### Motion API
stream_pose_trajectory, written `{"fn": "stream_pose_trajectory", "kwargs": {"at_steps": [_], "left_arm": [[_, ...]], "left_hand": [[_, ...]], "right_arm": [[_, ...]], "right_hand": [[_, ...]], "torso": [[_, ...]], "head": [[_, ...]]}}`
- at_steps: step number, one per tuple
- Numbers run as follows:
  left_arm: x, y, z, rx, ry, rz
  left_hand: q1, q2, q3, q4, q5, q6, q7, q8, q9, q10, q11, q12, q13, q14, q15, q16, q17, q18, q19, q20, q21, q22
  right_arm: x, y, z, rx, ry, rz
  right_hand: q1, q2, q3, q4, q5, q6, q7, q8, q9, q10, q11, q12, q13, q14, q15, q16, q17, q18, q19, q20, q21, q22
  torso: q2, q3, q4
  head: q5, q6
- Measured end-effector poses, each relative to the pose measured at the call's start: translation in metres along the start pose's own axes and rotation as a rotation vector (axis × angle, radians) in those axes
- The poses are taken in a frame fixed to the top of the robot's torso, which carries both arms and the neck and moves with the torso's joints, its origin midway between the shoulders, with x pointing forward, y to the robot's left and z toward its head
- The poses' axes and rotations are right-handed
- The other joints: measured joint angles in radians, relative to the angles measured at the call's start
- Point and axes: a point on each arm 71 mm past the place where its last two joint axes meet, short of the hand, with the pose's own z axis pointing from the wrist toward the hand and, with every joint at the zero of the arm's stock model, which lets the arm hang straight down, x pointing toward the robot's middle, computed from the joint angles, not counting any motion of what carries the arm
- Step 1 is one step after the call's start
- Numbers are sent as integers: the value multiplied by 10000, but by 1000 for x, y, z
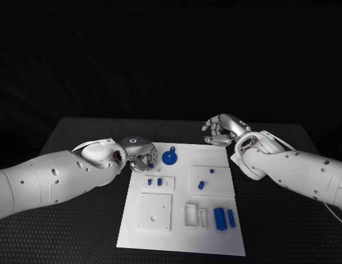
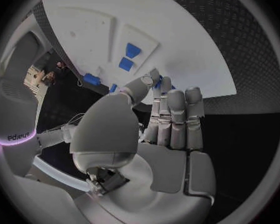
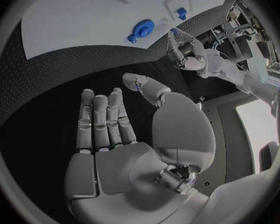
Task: Assemble the parts on the task board
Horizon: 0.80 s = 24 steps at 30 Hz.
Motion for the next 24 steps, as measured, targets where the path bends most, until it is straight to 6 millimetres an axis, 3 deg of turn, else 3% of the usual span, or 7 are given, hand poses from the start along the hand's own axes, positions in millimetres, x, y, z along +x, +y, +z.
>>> {"fn": "stream_pose_trajectory", "kwargs": {"at_steps": [24], "left_arm": [[5, -5, 6, -119, 288, 68]], "left_hand": [[23, -25, 26, 16, -1, 1, 3, -26, 13, 37, 36, -36, 29, 71, -36, -38, -2, 57, 53, -16, 0, -3]], "right_arm": [[1, 3, 0, -78, 17, 39]], "right_hand": [[0, 0, 54, 0, 0, 11, -11, 0, -24, 0, 0, 0, -49, -34, 35, 0, -38, 1, 1, -1, -38, 10]], "torso": [[0, 6, 10]], "head": [[-83, -91]]}}
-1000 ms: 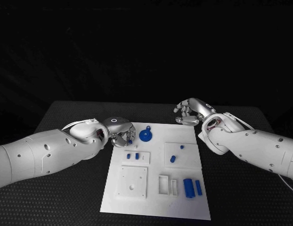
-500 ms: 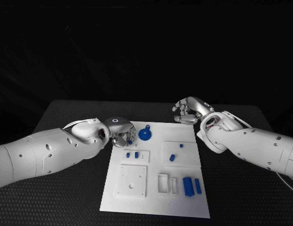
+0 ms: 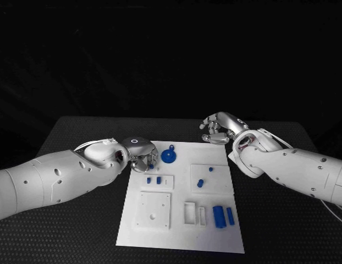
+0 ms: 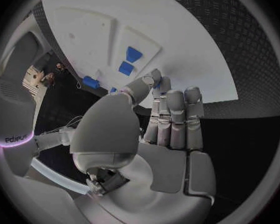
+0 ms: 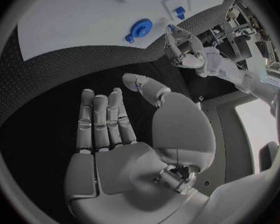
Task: Assemble the parts on the task board
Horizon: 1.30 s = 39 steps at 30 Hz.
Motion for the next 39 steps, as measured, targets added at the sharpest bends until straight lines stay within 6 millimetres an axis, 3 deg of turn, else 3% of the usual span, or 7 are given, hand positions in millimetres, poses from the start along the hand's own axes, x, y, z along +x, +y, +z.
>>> {"fn": "stream_pose_trajectory", "kwargs": {"at_steps": [39], "left_arm": [[5, -9, 8, 23, 57, -168]], "left_hand": [[-16, 7, -20, 19, 0, 14, 17, -42, 6, -3, -2, 0, 25, 13, 20, 0, -2, -70, 0, 2, 0, 4]], "right_arm": [[2, 4, 1, -88, 30, 36]], "right_hand": [[0, 0, 27, 28, 39, -21, 19, 0, -16, 0, 0, 0, -37, 1, 0, 0, -21, -1, 0, 0, 0, 16]], "torso": [[-10, 4, 4]], "head": [[-19, -15]]}}
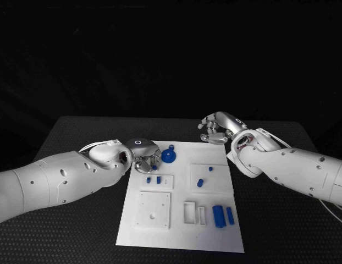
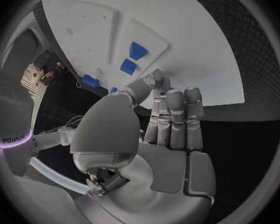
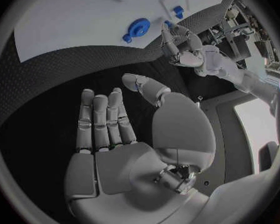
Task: Assemble the parts on the task board
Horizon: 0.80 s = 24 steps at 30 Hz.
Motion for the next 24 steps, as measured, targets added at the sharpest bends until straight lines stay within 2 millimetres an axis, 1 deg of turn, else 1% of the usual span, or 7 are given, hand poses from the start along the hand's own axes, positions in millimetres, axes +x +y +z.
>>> {"fn": "stream_pose_trajectory", "kwargs": {"at_steps": [19, 21, 24], "left_arm": [[0, -1, 4, -63, -12, -24], [1, 0, 4, -90, -5, -21], [2, 1, 5, -135, 12, -27]], "left_hand": [[12, -14, -1, -1, 0, -17, -16, -40, -2, -2, -1, -1, 18, -2, 3, 0, 7, -9, 0, 0, 0, -2], [12, -14, -1, -1, 0, -17, -16, -40, 8, -2, -1, -1, 18, -2, 3, 0, 7, -11, 0, 0, 0, -2], [12, -14, -1, -1, 0, -33, -2, -42, 12, -3, -1, -2, 17, 9, -8, 0, 10, -15, 0, 0, 0, -3]], "right_arm": [[1, 1, 1, -23, 17, 11], [1, 2, 1, -27, 19, 14], [1, 2, 1, -30, 24, 16]], "right_hand": [[0, 0, 0, 0, 40, 5, -5, 0, -8, 0, 0, 0, -10, 0, 0, 0, -9, 0, 0, 0, 0, -1], [0, 0, 0, 0, 40, 6, -6, 0, -8, 0, 0, 0, -10, 1, 0, 0, -8, 0, 0, 0, 0, -2], [0, 0, 0, 0, 40, 7, -7, 35, -8, 0, 0, 0, -9, 0, 0, 0, -9, 0, 0, 0, 0, -2]], "torso": [[3, -4, 1], [3, -10, 1], [3, -10, -1]], "head": [[-23, 20], [-25, 20], [-33, 20]]}}
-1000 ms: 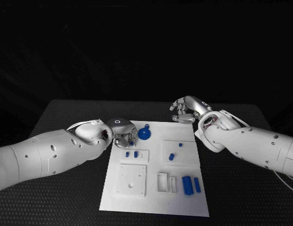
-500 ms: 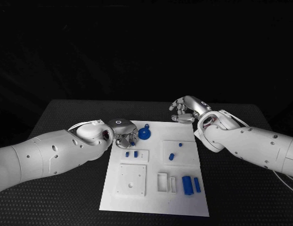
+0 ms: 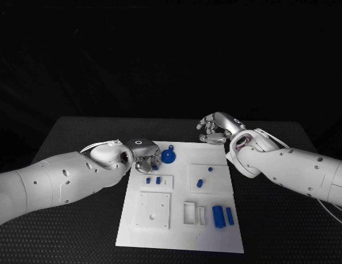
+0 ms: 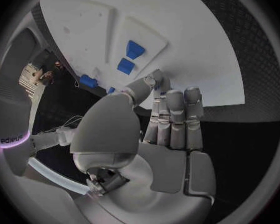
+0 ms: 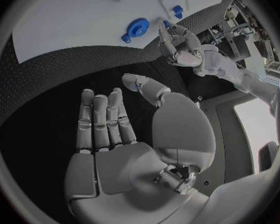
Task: Assemble the parts on the task board
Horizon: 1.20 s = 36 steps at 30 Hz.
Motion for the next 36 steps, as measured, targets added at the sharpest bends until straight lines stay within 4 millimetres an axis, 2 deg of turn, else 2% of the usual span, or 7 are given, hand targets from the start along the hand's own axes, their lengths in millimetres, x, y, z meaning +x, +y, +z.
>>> {"fn": "stream_pose_trajectory", "kwargs": {"at_steps": [15, 29, 30, 33, 36], "left_arm": [[3, -3, 1, 14, 145, -50], [3, -2, 2, -90, 218, -83], [3, -1, 2, -100, 217, -102], [6, 1, 0, -157, 270, -164], [7, 3, -1, -213, 321, -228]], "left_hand": [[0, 0, 0, 0, -32, 65, -6, -36, -5, 20, -52, -57, 7, 27, -27, -38, 16, -4, 0, 0, 39, -2], [-17, 16, 0, 0, -34, 72, 2, -39, 22, 53, -18, -78, 18, 27, -26, -38, 27, -17, 0, 0, 40, -3], [-32, 31, 0, 0, -34, 4, 51, -105, 12, 25, 10, -127, 19, 27, -26, -44, 27, -18, 0, 0, 40, -3], [-62, 26, -39, 40, -33, -900, 354, -620, -231, -234, 100, -308, 9, 1, 67, -109, 42, 36, 0, 0, 40, -3], [-115, -70, -41, 44, -31, -1018, 412, -681, -286, -420, 172, -396, -51, -37, 106, -109, 53, 99, -2, 2, 40, -3]], "right_arm": [[0, 0, 0, 9, 24, -5], [1, 0, 0, 1, 55, 0], [1, 0, 0, 4, 57, -2], [0, 0, 0, 12, 59, -6], [0, -1, 0, 20, 62, -11]], "right_hand": [[0, 0, 0, 0, 0, 5, -5, -2, 0, 0, 0, 0, -14, 0, 0, 0, -9, 1, 0, 0, 0, 8], [0, 0, 0, 0, 0, 12, -12, -3, -9, 0, 0, 0, -20, 0, 0, 0, -19, 0, 0, 0, 0, 16], [0, 0, 0, 0, 0, 13, -13, -4, -9, 0, 0, 0, -20, 0, 0, 0, -19, 0, 0, 0, 0, 16], [0, 0, 0, 0, 0, 13, -13, -4, -9, 0, 0, 0, -31, 0, 0, 0, -19, -1, 0, 0, 0, 16], [0, 0, 0, 0, 0, 12, -13, -4, -9, 0, 0, 0, -31, 0, 0, 0, -28, 1, 0, 0, 0, 16]], "torso": [[2, 6, 6], [0, 0, 9], [0, 0, 9], [0, 0, 11], [-2, -2, 12]], "head": [[-54, -52], [-47, -79], [-46, -80], [-62, -81], [-66, -85]]}}
